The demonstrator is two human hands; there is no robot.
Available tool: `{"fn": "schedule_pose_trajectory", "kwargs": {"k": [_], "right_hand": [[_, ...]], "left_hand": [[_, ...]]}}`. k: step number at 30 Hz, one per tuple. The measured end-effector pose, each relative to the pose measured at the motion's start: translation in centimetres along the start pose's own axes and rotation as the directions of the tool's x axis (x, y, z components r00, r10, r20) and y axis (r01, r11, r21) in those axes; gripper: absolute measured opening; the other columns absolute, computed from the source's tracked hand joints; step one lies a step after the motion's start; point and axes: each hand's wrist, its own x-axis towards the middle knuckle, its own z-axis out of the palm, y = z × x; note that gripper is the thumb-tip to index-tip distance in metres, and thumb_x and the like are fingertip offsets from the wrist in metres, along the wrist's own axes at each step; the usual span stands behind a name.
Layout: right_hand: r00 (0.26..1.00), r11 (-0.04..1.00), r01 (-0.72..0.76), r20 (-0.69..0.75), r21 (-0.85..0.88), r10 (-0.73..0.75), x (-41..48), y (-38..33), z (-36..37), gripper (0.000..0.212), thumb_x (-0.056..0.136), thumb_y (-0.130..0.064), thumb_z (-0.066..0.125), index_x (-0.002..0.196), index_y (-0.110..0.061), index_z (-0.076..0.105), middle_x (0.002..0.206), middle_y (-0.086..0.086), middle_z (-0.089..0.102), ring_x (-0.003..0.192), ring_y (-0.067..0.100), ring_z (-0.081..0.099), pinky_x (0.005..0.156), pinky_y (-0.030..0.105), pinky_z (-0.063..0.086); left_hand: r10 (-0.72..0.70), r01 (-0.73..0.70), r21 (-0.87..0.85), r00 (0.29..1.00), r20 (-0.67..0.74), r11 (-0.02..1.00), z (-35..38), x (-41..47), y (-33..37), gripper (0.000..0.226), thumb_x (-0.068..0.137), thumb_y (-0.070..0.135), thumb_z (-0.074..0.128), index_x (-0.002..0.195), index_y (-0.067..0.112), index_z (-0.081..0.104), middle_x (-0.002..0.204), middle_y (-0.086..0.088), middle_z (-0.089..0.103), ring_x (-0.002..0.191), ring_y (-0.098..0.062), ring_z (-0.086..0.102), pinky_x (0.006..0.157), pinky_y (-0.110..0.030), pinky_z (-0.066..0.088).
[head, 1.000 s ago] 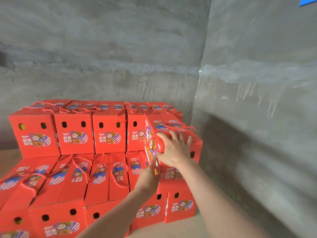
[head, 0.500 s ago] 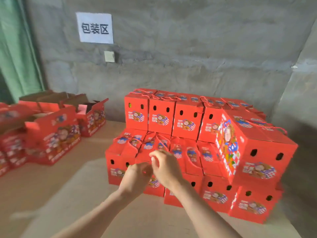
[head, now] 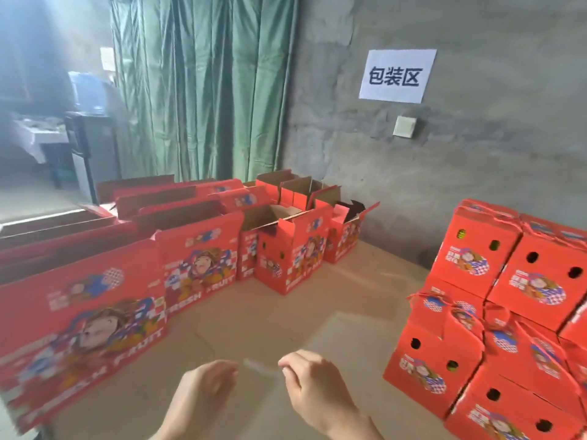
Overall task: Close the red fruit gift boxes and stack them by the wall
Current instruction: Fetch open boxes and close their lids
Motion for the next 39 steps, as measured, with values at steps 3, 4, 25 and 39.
{"fn": "schedule_pose_trajectory", "kwargs": {"k": [3, 4, 25, 39], "right_hand": [[0.977, 0.989, -0.146, 0.163, 0.039, 0.138, 6.2, -2.6, 4.8, 0.032, 0.093, -0.026, 0.048, 0.124, -0.024, 0.057, 0.121, -0.002, 0.059, 0.113, 0.017, 0.053, 0.091, 0.022, 0.039], [0.962, 0.983, -0.172, 0.225, 0.055, 0.156, 8.4, -3.8, 6.3, 0.036, 0.093, -0.027, 0.048, 0.129, -0.025, 0.053, 0.127, -0.002, 0.055, 0.118, 0.018, 0.051, 0.095, 0.023, 0.039], [0.773, 0.974, 0.225, 0.609, -0.005, -0.175, 34.9, -19.2, 12.8, 0.055, 0.077, -0.02, 0.068, 0.128, -0.03, 0.048, 0.136, -0.006, 0.047, 0.141, 0.017, 0.023, 0.118, 0.044, -0.008], [0.707, 0.918, 0.392, 0.656, -0.054, -0.263, 33.6, -20.4, 11.4, 0.026, 0.08, -0.026, 0.076, 0.076, -0.027, 0.05, 0.08, -0.011, 0.051, 0.076, 0.013, 0.051, 0.074, 0.027, 0.046]], "left_hand": [[0.329, -0.269, 0.251, 0.914, -0.239, 0.93, -6.8, 6.2, -4.1, 0.032, 0.08, 0.022, 0.067, 0.111, 0.013, 0.071, 0.119, -0.01, 0.065, 0.113, -0.033, 0.06, 0.094, -0.05, 0.048], [0.361, -0.244, 0.379, 0.89, -0.277, 0.893, -9.6, 8.7, -5.5, 0.043, 0.082, 0.03, 0.067, 0.122, 0.015, 0.064, 0.132, -0.012, 0.057, 0.125, -0.036, 0.049, 0.103, -0.057, 0.037], [-0.319, -0.01, 0.758, 0.903, 0.287, 0.652, -31.3, 25.4, -17.3, 0.069, 0.082, 0.056, 0.059, 0.132, 0.013, 0.038, 0.127, -0.007, 0.051, 0.108, -0.025, 0.054, 0.089, -0.034, 0.047], [-0.094, -0.187, 0.735, 0.942, 0.323, 0.652, -28.6, 22.3, -16.9, 0.027, 0.086, 0.005, 0.05, 0.113, 0.01, 0.048, 0.077, 0.004, 0.044, 0.074, -0.019, 0.055, 0.061, -0.028, 0.045]]}}
